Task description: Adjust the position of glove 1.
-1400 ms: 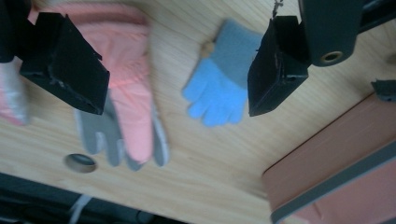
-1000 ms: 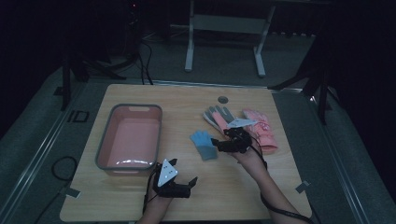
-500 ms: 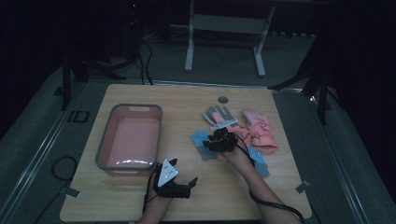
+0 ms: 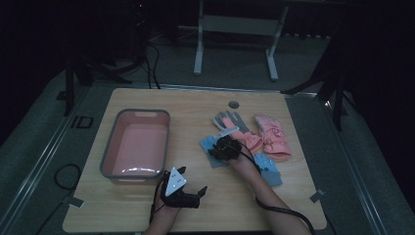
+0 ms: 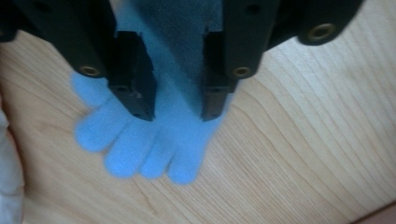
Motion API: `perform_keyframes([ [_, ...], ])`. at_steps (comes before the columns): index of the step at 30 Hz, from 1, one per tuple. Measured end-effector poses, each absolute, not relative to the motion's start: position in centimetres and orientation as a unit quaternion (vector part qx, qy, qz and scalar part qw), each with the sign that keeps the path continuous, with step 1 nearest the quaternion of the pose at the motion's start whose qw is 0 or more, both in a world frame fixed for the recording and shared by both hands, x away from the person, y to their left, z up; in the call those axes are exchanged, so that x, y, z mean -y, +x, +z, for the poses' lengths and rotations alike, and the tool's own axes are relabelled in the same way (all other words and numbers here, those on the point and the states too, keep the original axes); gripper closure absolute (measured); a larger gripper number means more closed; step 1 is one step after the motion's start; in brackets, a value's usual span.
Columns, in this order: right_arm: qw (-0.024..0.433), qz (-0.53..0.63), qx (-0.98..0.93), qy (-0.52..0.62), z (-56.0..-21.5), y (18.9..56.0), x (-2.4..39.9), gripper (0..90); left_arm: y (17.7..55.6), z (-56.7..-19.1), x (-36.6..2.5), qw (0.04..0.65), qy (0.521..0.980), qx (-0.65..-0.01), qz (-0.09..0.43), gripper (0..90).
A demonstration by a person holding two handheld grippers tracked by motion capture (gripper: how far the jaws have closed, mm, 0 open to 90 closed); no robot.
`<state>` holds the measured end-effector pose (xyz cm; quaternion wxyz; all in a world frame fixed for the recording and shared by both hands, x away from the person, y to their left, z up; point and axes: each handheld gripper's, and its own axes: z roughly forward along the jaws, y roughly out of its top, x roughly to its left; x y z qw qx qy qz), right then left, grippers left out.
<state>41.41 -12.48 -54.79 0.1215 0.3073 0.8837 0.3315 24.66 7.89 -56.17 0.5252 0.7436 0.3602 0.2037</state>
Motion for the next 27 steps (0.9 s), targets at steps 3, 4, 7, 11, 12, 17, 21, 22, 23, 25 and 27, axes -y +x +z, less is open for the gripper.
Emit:
perform_keyframes([
  [3,0.122,0.337,-0.875,0.325,-54.9,41.3,12.5,82.5,24.7,-56.2,-7.9,0.525,0.744,-0.36,0.205,0.1],
  [4,0.123,0.336,-0.872,0.333,-54.9,41.3,12.4,83.7,24.7,-56.2,-7.9,0.524,0.744,-0.36,0.205,0.1],
  [7,0.121,0.333,-0.866,0.352,-54.3,41.0,12.1,86.8,24.7,-56.2,-7.9,0.525,0.743,-0.361,0.204,0.1],
  [11,0.134,0.349,-0.856,0.356,-51.8,39.8,12.5,87.4,24.7,-56.2,-7.9,0.524,0.744,-0.361,0.204,0.1],
  [12,0.137,0.355,-0.853,0.359,-51.3,39.6,12.7,87.5,24.7,-56.2,-7.9,0.523,0.745,-0.36,0.204,0.1],
  [17,0.152,0.375,-0.843,0.355,-47.9,37.3,14.3,87.4,24.7,-56.2,-7.9,0.525,0.743,-0.361,0.204,0.1],
  [21,0.155,0.381,-0.837,0.36,-46.6,35.5,15.6,87.4,24.7,-56.2,-7.9,0.524,0.744,-0.362,0.204,0.1],
  [22,0.156,0.382,-0.837,0.36,-46.4,34.9,16.1,87.4,24.7,-56.2,-7.9,0.524,0.743,-0.362,0.204,0.1],
  [23,0.156,0.382,-0.837,0.36,-46.4,34.9,16.1,87.4,24.7,-56.2,-7.9,0.524,0.743,-0.362,0.204,0.1],
  [25,0.157,0.384,-0.834,0.364,-46.3,33.6,17.0,87.5,24.7,-56.2,-7.9,0.523,0.744,-0.362,0.205,0.1],
  [27,0.154,0.387,-0.829,0.372,-46.5,32.5,17.5,87.5,24.7,-56.2,-7.9,0.523,0.743,-0.362,0.205,0.1],
])
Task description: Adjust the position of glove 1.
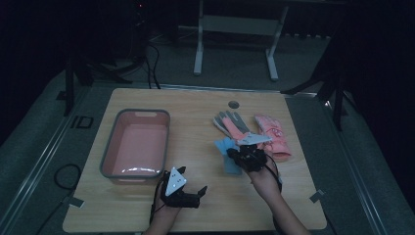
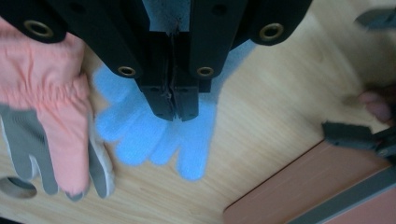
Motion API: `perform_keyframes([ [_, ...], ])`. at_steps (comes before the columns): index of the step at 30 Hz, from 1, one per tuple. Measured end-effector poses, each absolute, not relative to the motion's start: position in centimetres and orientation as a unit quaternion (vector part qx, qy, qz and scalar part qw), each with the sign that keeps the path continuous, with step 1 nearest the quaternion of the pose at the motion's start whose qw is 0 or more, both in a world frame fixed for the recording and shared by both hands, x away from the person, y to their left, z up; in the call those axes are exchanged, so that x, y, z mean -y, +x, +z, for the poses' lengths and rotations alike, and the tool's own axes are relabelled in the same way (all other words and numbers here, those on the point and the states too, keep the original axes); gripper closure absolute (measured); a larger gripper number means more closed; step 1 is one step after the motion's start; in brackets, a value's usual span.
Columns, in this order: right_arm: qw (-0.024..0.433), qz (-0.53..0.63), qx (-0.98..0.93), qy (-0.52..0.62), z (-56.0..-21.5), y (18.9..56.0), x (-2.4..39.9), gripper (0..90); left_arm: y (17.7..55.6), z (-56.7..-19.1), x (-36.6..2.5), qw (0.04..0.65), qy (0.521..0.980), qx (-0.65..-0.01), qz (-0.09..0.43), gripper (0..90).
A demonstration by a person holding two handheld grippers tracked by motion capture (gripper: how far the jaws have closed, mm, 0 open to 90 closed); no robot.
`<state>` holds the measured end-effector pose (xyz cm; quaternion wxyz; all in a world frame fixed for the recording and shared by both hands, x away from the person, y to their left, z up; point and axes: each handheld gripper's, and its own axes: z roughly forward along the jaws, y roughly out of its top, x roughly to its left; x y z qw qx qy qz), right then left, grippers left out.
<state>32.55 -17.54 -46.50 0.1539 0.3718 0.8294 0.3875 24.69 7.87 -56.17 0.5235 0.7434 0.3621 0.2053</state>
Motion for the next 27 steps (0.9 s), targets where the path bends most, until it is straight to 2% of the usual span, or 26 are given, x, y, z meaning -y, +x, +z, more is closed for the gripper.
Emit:
perform_keyframes([
  [9,0.139,0.373,-0.834,0.382,-49.7,29.0,18.2,87.7,24.7,-56.2,-7.9,0.523,0.744,-0.362,0.206,0.1],
  [20,0.129,0.341,-0.847,0.386,-52.9,28.5,18.2,87.4,24.7,-56.2,-7.8,0.522,0.744,-0.361,0.207,0.1],
  [23,0.121,0.332,-0.849,0.392,-54.2,28.9,18.2,84.3,24.7,-56.2,-7.8,0.522,0.745,-0.361,0.207,0.1],
  [27,0.112,0.334,-0.852,0.388,-54.6,29.1,18.3,74.3,24.7,-56.2,-7.8,0.522,0.745,-0.36,0.207,0.1],
])
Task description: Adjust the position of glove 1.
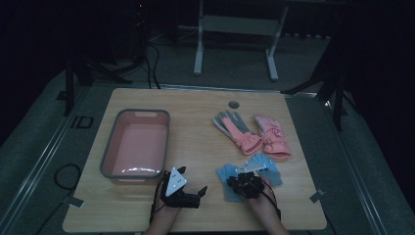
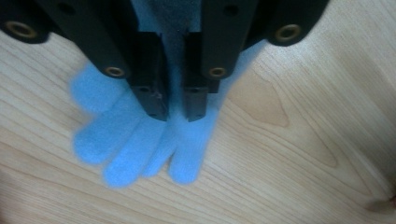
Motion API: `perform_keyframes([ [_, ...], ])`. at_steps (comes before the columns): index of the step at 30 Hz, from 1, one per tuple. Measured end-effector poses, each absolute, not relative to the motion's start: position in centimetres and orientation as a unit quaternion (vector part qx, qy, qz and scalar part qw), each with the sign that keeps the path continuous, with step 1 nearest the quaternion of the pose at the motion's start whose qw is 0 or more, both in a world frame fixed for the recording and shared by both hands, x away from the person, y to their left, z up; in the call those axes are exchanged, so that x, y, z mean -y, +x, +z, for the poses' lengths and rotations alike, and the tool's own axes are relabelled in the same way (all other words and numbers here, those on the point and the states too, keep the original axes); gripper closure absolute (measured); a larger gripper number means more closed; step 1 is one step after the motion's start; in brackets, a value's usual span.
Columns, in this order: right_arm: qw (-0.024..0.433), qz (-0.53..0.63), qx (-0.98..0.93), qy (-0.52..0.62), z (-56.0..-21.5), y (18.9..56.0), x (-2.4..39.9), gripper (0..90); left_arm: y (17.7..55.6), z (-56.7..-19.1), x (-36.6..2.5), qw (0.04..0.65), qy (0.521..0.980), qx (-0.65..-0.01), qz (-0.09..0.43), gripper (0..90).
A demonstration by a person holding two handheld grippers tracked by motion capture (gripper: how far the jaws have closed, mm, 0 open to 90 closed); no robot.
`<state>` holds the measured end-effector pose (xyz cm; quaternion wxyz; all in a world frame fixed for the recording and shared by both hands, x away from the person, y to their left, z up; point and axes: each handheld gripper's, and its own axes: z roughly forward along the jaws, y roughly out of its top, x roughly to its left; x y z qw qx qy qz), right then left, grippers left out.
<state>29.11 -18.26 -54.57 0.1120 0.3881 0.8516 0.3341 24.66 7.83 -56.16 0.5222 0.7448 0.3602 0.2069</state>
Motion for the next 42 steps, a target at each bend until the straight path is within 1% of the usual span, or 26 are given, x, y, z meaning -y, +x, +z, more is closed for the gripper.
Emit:
perform_keyframes([
  [1,0.114,0.332,-0.853,0.385,-54.6,29.1,18.2,73.4,24.7,-56.2,-7.8,0.522,0.745,-0.36,0.207,0.1],
  [3,0.115,0.335,-0.853,0.382,-54.4,29.0,18.2,67.9,24.7,-56.2,-7.8,0.523,0.745,-0.36,0.207,0.1],
  [5,0.114,0.338,-0.855,0.378,-54.2,28.9,18.3,66.4,24.7,-56.2,-7.8,0.523,0.745,-0.36,0.207,0.1],
  [6,0.115,0.351,-0.856,0.363,-53.5,28.7,18.6,61.7,24.6,-56.2,-7.8,0.523,0.745,-0.36,0.207,0.1],
  [7,0.116,0.353,-0.856,0.36,-53.2,28.7,18.7,60.9,24.7,-56.2,-7.8,0.523,0.745,-0.359,0.207,0.1],
  [9,0.123,0.369,-0.856,0.342,-52.0,28.8,19.6,61.2,24.6,-56.2,-7.8,0.523,0.745,-0.36,0.207,0.1],
  [10,0.129,0.376,-0.855,0.334,-51.3,29.0,20.5,63.0,24.6,-56.2,-7.8,0.523,0.745,-0.359,0.207,0.1],
  [13,0.135,0.388,-0.853,0.323,-49.8,29.9,23.0,64.3,24.6,-56.2,-7.8,0.523,0.745,-0.359,0.207,0.1],
  [15,0.149,0.384,-0.851,0.325,-49.2,30.4,24.5,67.0,24.7,-56.2,-7.8,0.522,0.745,-0.36,0.206,0.1],
  [18,0.162,0.381,-0.848,0.331,-48.8,31.3,27.2,67.2,24.7,-56.2,-7.9,0.523,0.744,-0.362,0.204,0.1],
  [21,0.168,0.371,-0.848,0.338,-49.3,32.0,28.8,67.0,24.7,-56.2,-7.9,0.523,0.744,-0.363,0.204,0.1],
  [25,0.154,0.361,-0.848,0.356,-51.2,33.0,30.4,66.0,24.7,-56.2,-7.9,0.523,0.744,-0.362,0.204,0.1],
  [26,0.159,0.356,-0.848,0.358,-51.5,33.2,30.5,65.4,24.7,-56.2,-7.9,0.523,0.744,-0.362,0.204,0.1],
  [28,0.148,0.356,-0.848,0.363,-52.6,33.5,30.8,63.5,24.7,-56.2,-7.9,0.524,0.743,-0.363,0.203,0.1],
  [31,0.147,0.347,-0.847,0.375,-54.0,33.9,31.0,63.8,24.7,-56.2,-7.9,0.524,0.743,-0.364,0.203,0.1],
  [35,0.147,0.355,-0.84,0.383,-54.9,33.8,31.2,68.1,24.7,-56.2,-7.9,0.524,0.743,-0.363,0.203,0.1],
  [39,0.156,0.348,-0.841,0.385,-54.9,33.4,30.7,81.0,24.7,-56.2,-7.9,0.525,0.743,-0.363,0.202,0.1],
  [42,0.162,0.345,-0.832,0.402,-55.0,33.1,30.3,84.5,24.7,-56.2,-7.9,0.524,0.743,-0.363,0.203,0.1],
])
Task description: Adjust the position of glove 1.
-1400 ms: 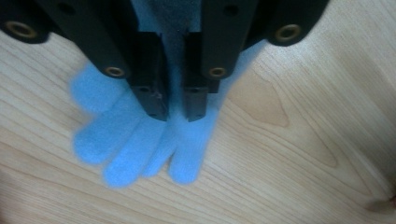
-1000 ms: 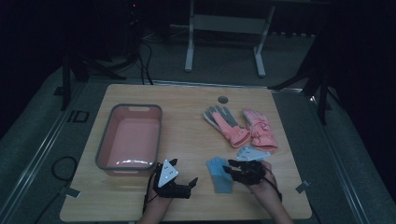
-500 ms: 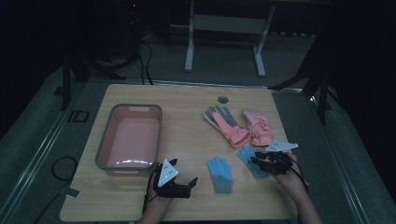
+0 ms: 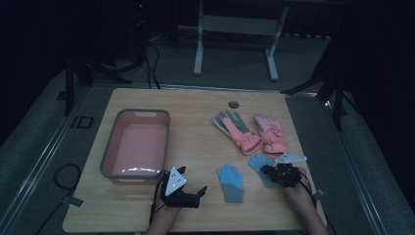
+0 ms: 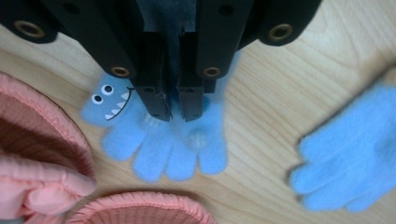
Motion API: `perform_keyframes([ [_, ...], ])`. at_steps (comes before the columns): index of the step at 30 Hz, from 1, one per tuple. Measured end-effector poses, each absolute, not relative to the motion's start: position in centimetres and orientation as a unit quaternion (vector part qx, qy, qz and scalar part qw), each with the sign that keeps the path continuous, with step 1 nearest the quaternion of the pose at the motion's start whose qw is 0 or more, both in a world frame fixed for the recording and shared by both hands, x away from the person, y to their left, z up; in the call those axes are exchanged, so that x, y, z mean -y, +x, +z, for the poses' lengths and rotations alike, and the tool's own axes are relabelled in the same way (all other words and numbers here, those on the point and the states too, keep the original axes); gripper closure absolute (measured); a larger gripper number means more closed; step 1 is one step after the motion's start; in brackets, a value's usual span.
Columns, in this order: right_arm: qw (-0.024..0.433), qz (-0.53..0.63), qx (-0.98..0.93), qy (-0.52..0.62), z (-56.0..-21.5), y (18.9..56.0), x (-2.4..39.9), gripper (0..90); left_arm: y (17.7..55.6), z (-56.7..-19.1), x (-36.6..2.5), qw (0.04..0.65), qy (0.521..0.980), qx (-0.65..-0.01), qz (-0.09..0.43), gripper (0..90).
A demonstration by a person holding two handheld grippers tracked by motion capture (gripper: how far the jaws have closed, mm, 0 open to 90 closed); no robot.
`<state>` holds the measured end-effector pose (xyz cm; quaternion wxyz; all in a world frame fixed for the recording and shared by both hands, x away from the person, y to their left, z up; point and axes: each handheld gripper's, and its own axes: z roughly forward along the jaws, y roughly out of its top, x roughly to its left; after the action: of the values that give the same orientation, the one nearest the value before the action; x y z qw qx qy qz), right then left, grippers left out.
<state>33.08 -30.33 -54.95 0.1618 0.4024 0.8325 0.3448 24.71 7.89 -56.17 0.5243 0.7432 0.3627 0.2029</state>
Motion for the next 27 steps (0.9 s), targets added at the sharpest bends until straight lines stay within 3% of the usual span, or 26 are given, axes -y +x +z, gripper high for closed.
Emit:
perform_keyframes([
  [5,0.16,0.342,-0.814,0.441,-54.6,32.7,29.9,86.2,24.7,-56.2,-7.9,0.525,0.742,-0.364,0.203,0.1],
  [17,0.208,0.365,-0.745,0.519,-48.1,27.6,29.4,86.8,24.7,-56.2,-7.9,0.527,0.742,-0.362,0.202,0.1],
  [27,0.213,0.329,-0.738,0.55,-49.7,25.9,29.3,86.7,24.6,-56.2,-7.9,0.526,0.744,-0.359,0.203,0.1],
])
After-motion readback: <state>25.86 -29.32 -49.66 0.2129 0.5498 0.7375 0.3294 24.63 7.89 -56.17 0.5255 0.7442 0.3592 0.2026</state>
